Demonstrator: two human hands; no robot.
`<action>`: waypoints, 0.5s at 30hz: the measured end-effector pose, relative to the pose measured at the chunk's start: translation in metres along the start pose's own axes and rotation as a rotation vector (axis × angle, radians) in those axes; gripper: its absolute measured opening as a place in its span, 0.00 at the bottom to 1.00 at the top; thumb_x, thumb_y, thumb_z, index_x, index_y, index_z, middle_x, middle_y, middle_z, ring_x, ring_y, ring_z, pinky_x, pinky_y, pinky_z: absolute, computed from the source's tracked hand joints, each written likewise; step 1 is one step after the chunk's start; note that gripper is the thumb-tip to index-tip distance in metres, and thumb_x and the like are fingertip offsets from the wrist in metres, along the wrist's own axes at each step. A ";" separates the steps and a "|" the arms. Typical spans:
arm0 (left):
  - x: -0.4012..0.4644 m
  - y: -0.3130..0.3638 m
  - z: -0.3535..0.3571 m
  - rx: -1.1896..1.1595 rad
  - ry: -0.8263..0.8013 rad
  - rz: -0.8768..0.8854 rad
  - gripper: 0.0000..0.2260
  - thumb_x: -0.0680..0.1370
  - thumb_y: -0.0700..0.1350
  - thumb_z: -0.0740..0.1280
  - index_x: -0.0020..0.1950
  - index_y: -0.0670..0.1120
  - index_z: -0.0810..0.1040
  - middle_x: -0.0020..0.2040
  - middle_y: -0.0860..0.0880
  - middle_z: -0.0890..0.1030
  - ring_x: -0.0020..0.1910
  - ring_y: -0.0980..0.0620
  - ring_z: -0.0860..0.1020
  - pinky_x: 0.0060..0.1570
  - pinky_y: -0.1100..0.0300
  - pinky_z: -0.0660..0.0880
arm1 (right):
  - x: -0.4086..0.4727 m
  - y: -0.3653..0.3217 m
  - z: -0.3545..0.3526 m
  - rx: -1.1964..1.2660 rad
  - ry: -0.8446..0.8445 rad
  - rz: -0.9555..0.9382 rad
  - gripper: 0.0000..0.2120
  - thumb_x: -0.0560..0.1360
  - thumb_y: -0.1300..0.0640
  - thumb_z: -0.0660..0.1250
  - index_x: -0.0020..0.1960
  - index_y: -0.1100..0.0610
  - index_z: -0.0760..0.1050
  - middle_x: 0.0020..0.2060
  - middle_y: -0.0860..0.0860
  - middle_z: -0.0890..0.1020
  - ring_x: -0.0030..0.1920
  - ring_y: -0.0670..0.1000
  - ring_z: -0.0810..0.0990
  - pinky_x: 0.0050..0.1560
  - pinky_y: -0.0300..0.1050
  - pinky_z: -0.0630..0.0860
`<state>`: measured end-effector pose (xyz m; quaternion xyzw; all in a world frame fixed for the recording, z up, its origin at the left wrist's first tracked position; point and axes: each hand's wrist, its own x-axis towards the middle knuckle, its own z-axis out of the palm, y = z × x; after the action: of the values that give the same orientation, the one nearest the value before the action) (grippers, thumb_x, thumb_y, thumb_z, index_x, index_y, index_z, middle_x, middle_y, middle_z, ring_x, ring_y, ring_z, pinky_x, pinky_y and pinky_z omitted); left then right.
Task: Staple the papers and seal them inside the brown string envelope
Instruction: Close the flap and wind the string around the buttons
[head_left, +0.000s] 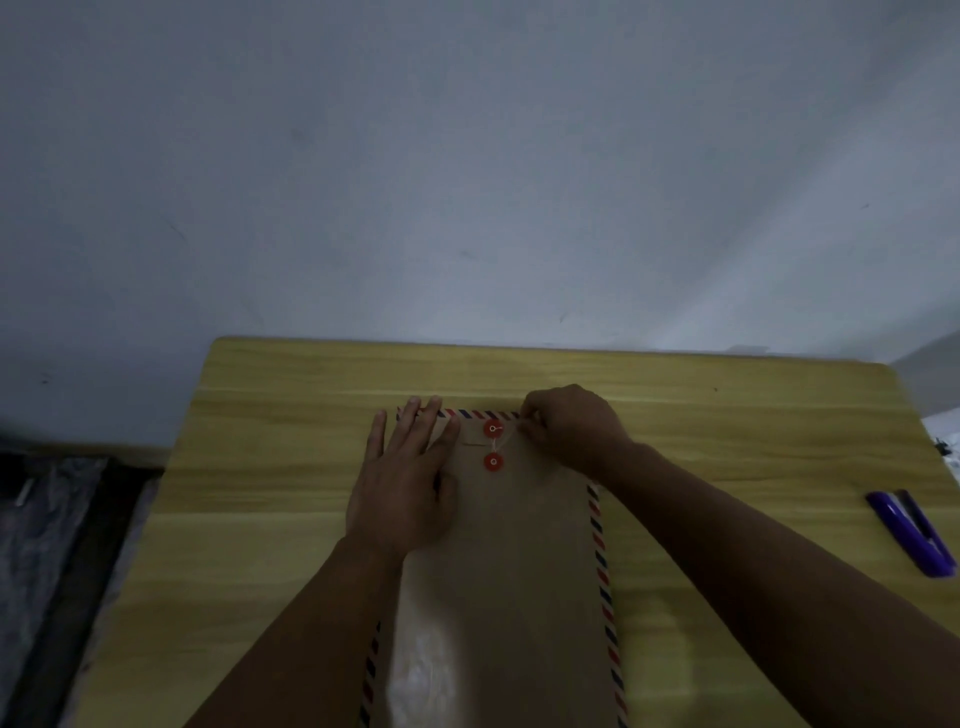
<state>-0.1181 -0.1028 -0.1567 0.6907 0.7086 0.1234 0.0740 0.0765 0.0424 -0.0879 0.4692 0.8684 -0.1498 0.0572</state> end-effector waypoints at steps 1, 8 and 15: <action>0.000 0.000 0.000 0.001 0.000 -0.002 0.29 0.76 0.51 0.57 0.79 0.51 0.66 0.83 0.46 0.57 0.83 0.45 0.51 0.79 0.36 0.50 | 0.004 -0.002 -0.001 -0.008 0.009 0.001 0.10 0.80 0.46 0.64 0.54 0.50 0.80 0.48 0.49 0.84 0.46 0.50 0.80 0.42 0.44 0.75; 0.001 -0.001 0.001 0.010 0.009 0.014 0.29 0.76 0.51 0.59 0.79 0.51 0.66 0.83 0.46 0.58 0.83 0.45 0.51 0.78 0.36 0.51 | 0.029 -0.033 -0.005 -0.056 -0.005 -0.037 0.09 0.77 0.47 0.65 0.51 0.51 0.79 0.48 0.52 0.83 0.50 0.56 0.81 0.47 0.49 0.78; 0.000 0.001 0.000 0.000 0.022 0.008 0.30 0.76 0.50 0.60 0.80 0.51 0.64 0.83 0.46 0.58 0.83 0.45 0.51 0.78 0.36 0.51 | 0.023 -0.057 0.002 -0.168 -0.049 -0.210 0.10 0.81 0.50 0.60 0.53 0.54 0.75 0.50 0.54 0.82 0.51 0.59 0.80 0.43 0.50 0.67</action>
<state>-0.1173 -0.1031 -0.1564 0.6920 0.7068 0.1314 0.0655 0.0164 0.0308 -0.0831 0.3653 0.9206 -0.0932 0.1016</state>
